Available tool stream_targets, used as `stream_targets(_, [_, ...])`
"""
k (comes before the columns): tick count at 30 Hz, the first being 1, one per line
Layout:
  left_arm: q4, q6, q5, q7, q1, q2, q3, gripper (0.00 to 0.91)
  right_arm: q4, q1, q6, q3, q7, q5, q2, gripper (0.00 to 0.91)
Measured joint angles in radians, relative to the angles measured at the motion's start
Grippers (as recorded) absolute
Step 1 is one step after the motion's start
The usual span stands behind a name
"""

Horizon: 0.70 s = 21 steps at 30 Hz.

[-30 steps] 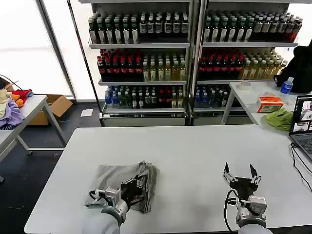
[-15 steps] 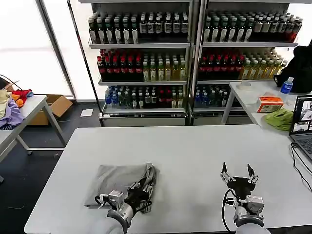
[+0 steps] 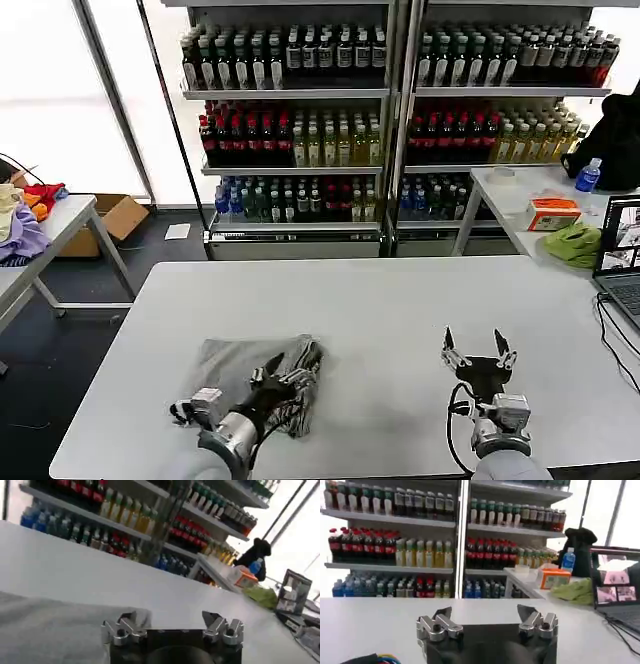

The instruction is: Fold and organize the clothes.

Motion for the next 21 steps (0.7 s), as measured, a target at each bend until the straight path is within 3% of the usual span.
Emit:
stream_targets(12, [0.014,-0.046,0.098,0.007,0.058,0.093,-0.197,0.907,-0.018,0.052,-0.003,-0.068,-0.002,0.008,-0.005,0.907])
stream_targets(21, [0.048,-0.071,0.166,0.033,0.079,0.106,-0.253,0.907,-0.025,0.067,-0.005,-0.092,-0.002,0.007,-0.003,0.907])
